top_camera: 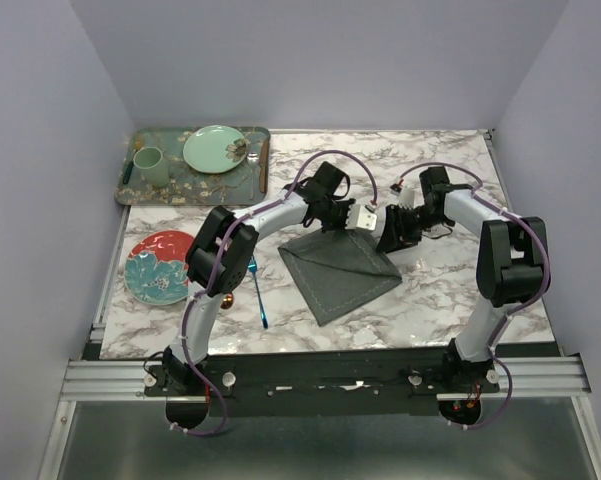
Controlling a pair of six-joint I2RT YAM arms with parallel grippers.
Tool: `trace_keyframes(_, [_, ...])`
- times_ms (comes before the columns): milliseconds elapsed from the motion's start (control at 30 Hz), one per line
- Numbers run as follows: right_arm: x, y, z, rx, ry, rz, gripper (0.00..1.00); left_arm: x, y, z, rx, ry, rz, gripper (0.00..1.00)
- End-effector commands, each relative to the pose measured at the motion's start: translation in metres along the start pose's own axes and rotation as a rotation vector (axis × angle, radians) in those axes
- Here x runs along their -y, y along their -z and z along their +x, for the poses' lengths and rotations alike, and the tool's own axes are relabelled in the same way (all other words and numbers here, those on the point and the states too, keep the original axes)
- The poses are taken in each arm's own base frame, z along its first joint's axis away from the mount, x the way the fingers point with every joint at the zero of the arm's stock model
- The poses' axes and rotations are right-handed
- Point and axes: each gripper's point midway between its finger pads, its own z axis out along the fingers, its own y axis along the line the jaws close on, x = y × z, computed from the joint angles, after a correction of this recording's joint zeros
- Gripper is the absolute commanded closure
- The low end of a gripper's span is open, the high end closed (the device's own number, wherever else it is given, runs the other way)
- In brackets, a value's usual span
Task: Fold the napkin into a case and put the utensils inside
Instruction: Fold the top corner of the square-folded napkin at the center of the board, then smooth out the upper triangle-folded napkin at the center of the board.
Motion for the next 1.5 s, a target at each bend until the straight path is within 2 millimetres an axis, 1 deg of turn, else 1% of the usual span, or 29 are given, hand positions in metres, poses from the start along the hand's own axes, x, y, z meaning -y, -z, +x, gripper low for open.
trace_keyframes(0, [0.002,-0.009,0.004,-0.008,-0.027,-0.026,0.52,-0.014,-0.006,-0.015,0.063,-0.064,-0.020,0.88])
trace_keyframes(233, [0.003,-0.012,0.006,-0.012,-0.041,-0.039,0.53,-0.016,-0.012,-0.012,0.064,-0.077,-0.019,0.87])
trace_keyframes(367, [0.005,-0.014,0.007,-0.015,-0.041,-0.030,0.55,-0.022,-0.012,-0.010,0.054,-0.082,-0.049,0.87])
trace_keyframes(433, [0.007,-0.015,0.007,-0.016,-0.042,-0.025,0.59,-0.023,-0.011,-0.011,0.051,-0.081,-0.053,0.82])
trace_keyframes(467, [0.008,-0.015,0.006,-0.014,-0.041,-0.024,0.60,-0.024,-0.009,-0.011,0.050,-0.076,-0.057,0.76])
trace_keyframes(500, [0.008,-0.015,0.006,-0.015,-0.041,-0.021,0.64,-0.026,-0.007,-0.012,0.044,-0.067,-0.068,0.66])
trace_keyframes(533, [0.008,-0.015,0.005,-0.013,-0.040,-0.022,0.69,-0.028,-0.002,-0.013,0.038,-0.040,-0.083,0.61])
trace_keyframes(567, [0.009,-0.014,0.003,-0.008,-0.038,-0.018,0.70,-0.031,0.003,-0.013,0.031,-0.016,-0.100,0.56])
trace_keyframes(600, [0.009,-0.015,0.003,-0.009,-0.036,-0.014,0.74,-0.037,0.009,-0.012,0.030,0.008,-0.123,0.52])
trace_keyframes(633, [0.010,-0.015,0.002,-0.006,-0.033,-0.009,0.75,-0.043,0.024,-0.014,0.043,0.075,-0.149,0.49])
trace_keyframes(667, [0.012,-0.015,0.001,-0.005,-0.034,-0.002,0.76,-0.046,0.033,-0.014,0.049,0.116,-0.165,0.47])
trace_keyframes(700, [0.014,-0.015,0.000,-0.004,-0.032,0.011,0.83,-0.048,0.043,-0.014,0.053,0.170,-0.174,0.43])
trace_keyframes(733, [0.015,-0.015,-0.001,-0.002,-0.032,0.016,0.84,-0.051,0.057,-0.019,0.062,0.207,-0.192,0.42])
trace_keyframes(767, [0.016,-0.015,-0.001,0.000,-0.030,0.020,0.84,-0.052,0.069,-0.012,0.063,0.300,-0.198,0.41])
trace_keyframes(800, [0.017,-0.015,0.000,-0.001,-0.031,0.025,0.85,-0.042,0.077,-0.008,0.046,0.363,-0.165,0.40])
trace_keyframes(833, [0.017,-0.015,-0.001,0.003,-0.030,0.027,0.85,-0.039,0.091,-0.010,0.055,0.402,-0.160,0.39])
trace_keyframes(867, [0.017,-0.015,-0.001,0.003,-0.028,0.028,0.85,-0.027,0.095,-0.011,0.083,0.458,-0.109,0.39])
trace_keyframes(900, [0.016,-0.014,-0.001,0.006,-0.026,0.028,0.85,-0.017,0.106,0.000,0.076,0.560,-0.084,0.38])
trace_keyframes(933, [0.016,-0.013,0.000,0.008,-0.023,0.032,0.85,-0.009,0.112,-0.002,0.086,0.606,-0.060,0.38])
trace_keyframes(967, [0.016,-0.012,0.000,0.009,-0.019,0.035,0.85,0.001,0.113,0.003,0.077,0.662,-0.034,0.38])
trace_keyframes(1000, [0.016,-0.012,0.000,0.011,-0.016,0.039,0.85,0.009,0.116,0.007,0.073,0.762,-0.018,0.39])
trace_keyframes(1067, [0.015,-0.009,0.000,0.018,-0.008,0.045,0.84,0.021,0.115,0.014,0.063,0.851,-0.001,0.39])
trace_keyframes(1133, [0.014,-0.006,0.000,0.023,-0.001,0.054,0.76,0.022,0.116,0.018,0.067,0.956,-0.023,0.40])
trace_keyframes(1167, [0.011,-0.002,-0.001,0.036,0.011,0.054,0.71,0.028,0.113,0.023,0.055,0.990,-0.023,0.41])
trace_keyframes(1200, [0.009,0.001,-0.002,0.044,0.020,0.056,0.64,0.029,0.112,0.025,0.052,1.004,-0.030,0.41])
trace_keyframes(1233, [0.006,0.004,-0.001,0.046,0.024,0.051,0.61,0.030,0.113,0.026,0.048,1.023,-0.038,0.41])
trace_keyframes(1267, [0.004,0.007,-0.002,0.051,0.028,0.049,0.57,0.036,0.111,0.031,0.033,1.038,-0.038,0.41])
trace_keyframes(1333, [-0.002,0.011,0.001,0.043,0.042,0.042,0.53,0.039,0.110,0.036,0.017,1.051,-0.046,0.41])
trace_keyframes(1467, [0.000,0.012,0.007,0.018,0.049,0.048,0.52,0.047,0.105,0.045,-0.012,1.080,-0.028,0.41])
